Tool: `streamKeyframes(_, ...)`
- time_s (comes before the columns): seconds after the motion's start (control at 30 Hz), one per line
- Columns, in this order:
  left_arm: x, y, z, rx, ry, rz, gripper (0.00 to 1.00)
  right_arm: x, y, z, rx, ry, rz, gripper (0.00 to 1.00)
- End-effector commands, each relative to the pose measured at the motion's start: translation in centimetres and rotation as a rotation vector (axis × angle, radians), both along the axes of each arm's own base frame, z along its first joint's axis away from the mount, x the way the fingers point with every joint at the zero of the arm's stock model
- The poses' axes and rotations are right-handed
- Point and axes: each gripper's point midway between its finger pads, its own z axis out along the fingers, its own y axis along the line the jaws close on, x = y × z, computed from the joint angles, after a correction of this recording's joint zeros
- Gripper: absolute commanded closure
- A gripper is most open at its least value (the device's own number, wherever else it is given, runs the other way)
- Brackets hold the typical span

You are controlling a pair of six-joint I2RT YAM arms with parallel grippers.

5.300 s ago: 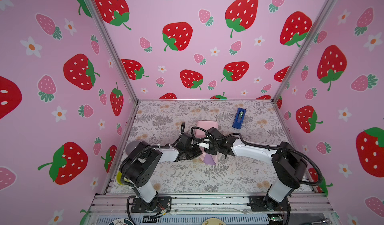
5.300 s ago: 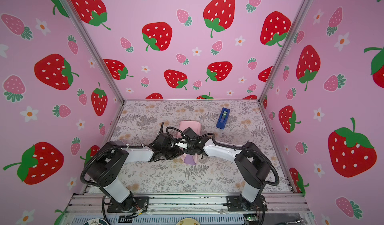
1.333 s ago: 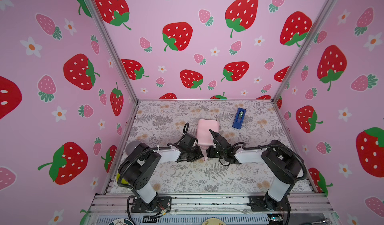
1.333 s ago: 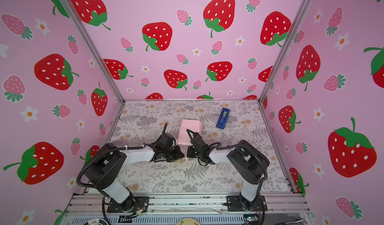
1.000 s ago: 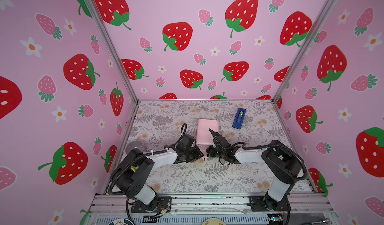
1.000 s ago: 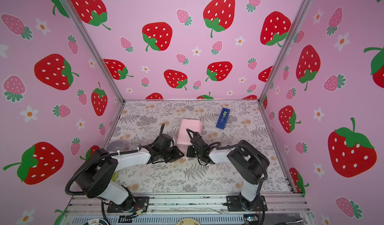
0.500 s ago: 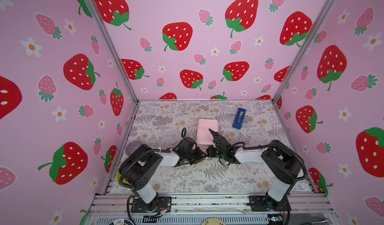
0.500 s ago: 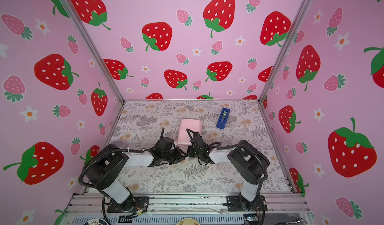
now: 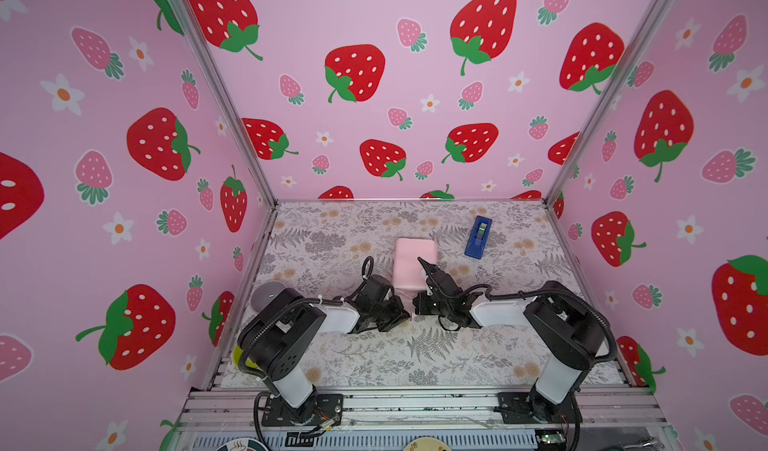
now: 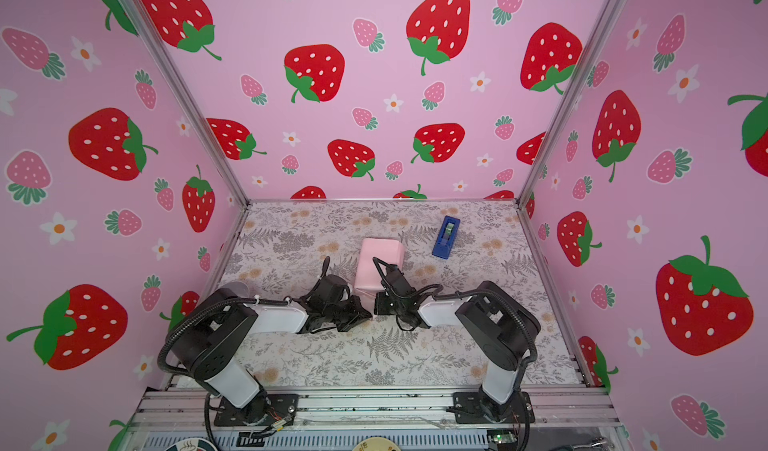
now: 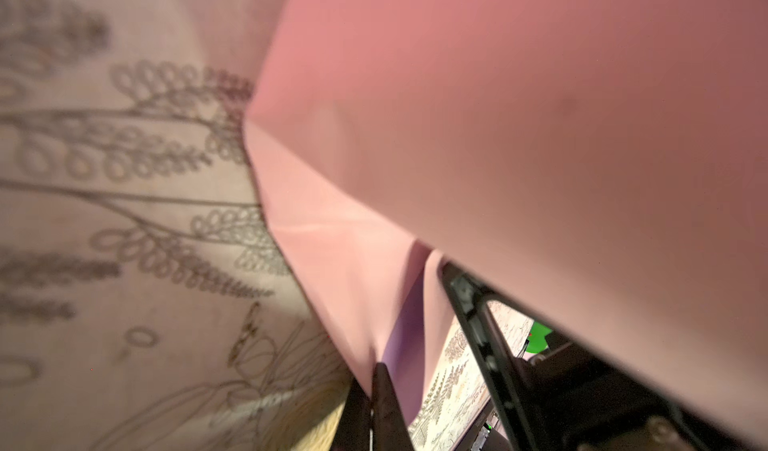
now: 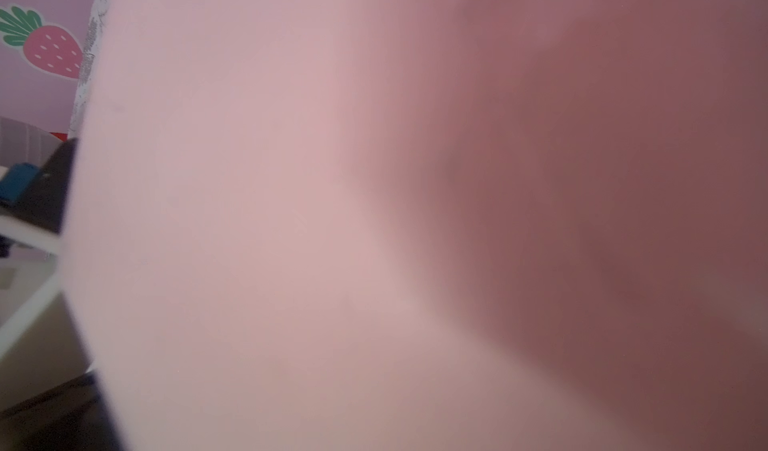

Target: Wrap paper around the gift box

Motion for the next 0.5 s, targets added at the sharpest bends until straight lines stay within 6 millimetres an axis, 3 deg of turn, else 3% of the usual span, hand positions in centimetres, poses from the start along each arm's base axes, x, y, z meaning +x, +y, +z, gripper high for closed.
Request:
streamKeyframes(0.0, 0.3, 0.0, 1.2, 0.028, -0.018, -0.012, 0.97, -0.2, -0.5, 2.7, 0.020, -0.074, 0.024, 0.90)
streamKeyframes(0.2, 0.1, 0.0, 1.9, 0.025, -0.019, -0.018, 1.00, -1.1, -2.2, 5.6, -0.016, -0.219, 0.115, 0.84)
streamKeyframes(0.47, 0.0, 0.1, 3.1, 0.005, -0.025, -0.006, 1.00, -2.5, -4.0, 7.3, -0.115, -0.448, 0.296, 0.81)
